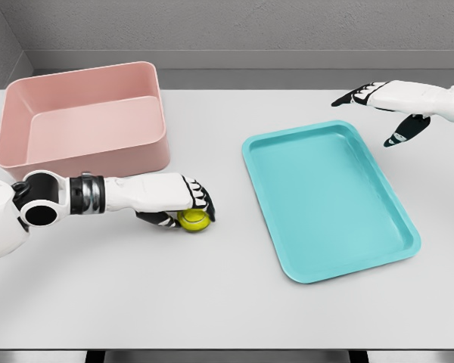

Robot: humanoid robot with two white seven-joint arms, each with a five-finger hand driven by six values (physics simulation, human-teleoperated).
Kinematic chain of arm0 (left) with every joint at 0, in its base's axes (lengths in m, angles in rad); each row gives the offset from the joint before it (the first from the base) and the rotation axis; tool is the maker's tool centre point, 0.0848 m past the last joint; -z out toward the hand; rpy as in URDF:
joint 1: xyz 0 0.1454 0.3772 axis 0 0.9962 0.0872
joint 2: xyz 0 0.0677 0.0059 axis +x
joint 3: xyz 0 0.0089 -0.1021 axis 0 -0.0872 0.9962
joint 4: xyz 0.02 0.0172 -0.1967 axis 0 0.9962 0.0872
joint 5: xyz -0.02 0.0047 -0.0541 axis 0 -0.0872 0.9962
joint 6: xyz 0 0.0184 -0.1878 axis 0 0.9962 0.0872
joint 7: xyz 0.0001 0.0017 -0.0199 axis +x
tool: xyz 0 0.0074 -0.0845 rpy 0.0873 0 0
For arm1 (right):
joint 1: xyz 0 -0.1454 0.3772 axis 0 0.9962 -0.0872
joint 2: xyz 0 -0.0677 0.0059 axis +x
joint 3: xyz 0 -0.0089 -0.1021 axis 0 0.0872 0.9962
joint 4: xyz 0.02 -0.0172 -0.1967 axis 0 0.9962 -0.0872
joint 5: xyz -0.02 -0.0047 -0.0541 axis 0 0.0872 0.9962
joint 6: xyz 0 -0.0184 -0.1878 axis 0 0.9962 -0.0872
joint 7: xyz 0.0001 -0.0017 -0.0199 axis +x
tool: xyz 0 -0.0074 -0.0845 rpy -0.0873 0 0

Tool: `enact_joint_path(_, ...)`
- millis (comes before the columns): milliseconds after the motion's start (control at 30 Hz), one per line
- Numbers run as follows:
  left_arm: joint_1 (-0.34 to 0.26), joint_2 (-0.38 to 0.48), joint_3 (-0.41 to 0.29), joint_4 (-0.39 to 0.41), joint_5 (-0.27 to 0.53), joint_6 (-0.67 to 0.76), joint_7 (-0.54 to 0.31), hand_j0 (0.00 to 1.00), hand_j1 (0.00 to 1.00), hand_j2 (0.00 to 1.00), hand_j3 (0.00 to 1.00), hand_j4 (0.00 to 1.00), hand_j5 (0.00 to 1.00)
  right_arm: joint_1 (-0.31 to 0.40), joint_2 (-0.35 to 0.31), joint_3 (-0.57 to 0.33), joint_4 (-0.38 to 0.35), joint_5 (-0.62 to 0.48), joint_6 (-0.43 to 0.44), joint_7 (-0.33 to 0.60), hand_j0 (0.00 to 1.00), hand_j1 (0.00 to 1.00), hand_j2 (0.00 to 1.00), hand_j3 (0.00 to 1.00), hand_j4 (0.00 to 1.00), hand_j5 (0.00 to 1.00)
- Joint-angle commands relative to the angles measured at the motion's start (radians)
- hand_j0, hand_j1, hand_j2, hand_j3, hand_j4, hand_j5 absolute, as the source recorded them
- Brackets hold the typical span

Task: Put the tennis from the blue tray into the pink basket with both arms

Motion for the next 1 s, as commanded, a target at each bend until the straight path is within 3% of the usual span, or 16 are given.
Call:
enact_joint_path(0, 0.0, 0.002, 0.001, -0.001, 0.006, 0.001, 0.001, 0.61, 0.61, 0.61, 0.61, 0.61, 0.61, 0.0, -0.001, -0.002, 0.0, -0.006, 0.002, -0.001, 1.0, 1.0, 1.0, 1.0, 1.0, 1.0)
enact_joint_path(367, 0.009, 0.007, 0.002, -0.011, 0.008, 0.001, 0.003, 0.56, 0.56, 0.56, 0.56, 0.56, 0.56, 0.0, -0.001, 0.0, 0.018, -0.004, 0.002, 0.001, 1.0, 1.0, 1.0, 1.0, 1.0, 1.0)
enact_joint_path(600, 0.008, 0.052, 0.021, -0.077, 0.022, 0.001, 0.001, 0.56, 0.56, 0.56, 0.56, 0.56, 0.56, 0.0, -0.001, 0.0, 0.02, -0.004, 0.002, 0.001, 1.0, 1.0, 1.0, 1.0, 1.0, 1.0)
enact_joint_path(967, 0.003, 0.119, 0.105, -0.113, 0.052, 0.001, 0.001, 0.56, 0.56, 0.56, 0.56, 0.56, 0.56, -0.002, -0.001, 0.0, 0.018, -0.004, 0.002, -0.001, 1.0, 1.0, 1.0, 1.0, 1.0, 1.0)
